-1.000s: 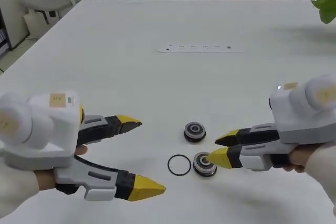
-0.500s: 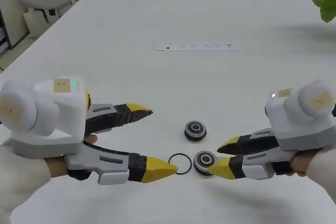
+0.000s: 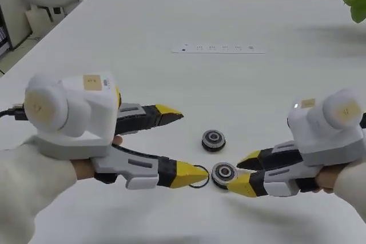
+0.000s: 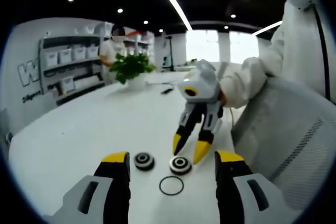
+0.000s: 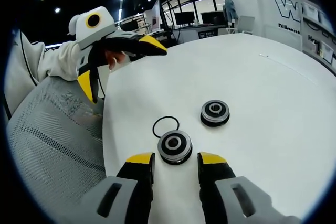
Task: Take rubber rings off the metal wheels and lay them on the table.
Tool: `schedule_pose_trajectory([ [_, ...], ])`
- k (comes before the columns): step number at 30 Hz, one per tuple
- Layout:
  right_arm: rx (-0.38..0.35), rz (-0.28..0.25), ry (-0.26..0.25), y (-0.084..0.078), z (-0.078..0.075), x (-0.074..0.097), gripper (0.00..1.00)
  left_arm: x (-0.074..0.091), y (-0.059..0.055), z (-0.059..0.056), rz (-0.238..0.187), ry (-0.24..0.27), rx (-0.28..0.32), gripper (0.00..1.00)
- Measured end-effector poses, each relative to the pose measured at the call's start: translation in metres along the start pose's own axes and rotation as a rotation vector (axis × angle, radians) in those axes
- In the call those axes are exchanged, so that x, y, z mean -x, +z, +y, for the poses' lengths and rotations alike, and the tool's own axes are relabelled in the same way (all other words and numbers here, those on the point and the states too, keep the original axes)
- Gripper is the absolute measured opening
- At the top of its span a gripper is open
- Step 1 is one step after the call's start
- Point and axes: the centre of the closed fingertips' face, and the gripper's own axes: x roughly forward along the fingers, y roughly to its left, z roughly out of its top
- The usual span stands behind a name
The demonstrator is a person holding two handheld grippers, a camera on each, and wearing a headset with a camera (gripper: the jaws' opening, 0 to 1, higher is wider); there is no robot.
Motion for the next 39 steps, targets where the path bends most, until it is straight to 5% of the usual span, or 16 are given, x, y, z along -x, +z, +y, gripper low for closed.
schedule_pose_trajectory([
  [12, 0.012, 0.013, 0.004, -0.002, 0.002, -0.002, 0.29, -0.025, 0.004, -0.004, -0.006, -0.051, 0.013, 0.61],
  [39, 0.045, 0.009, 0.000, -0.002, 0.001, -0.002, 0.23, -0.070, -0.039, -0.013, 0.104, -0.098, -0.032, 0.34],
])
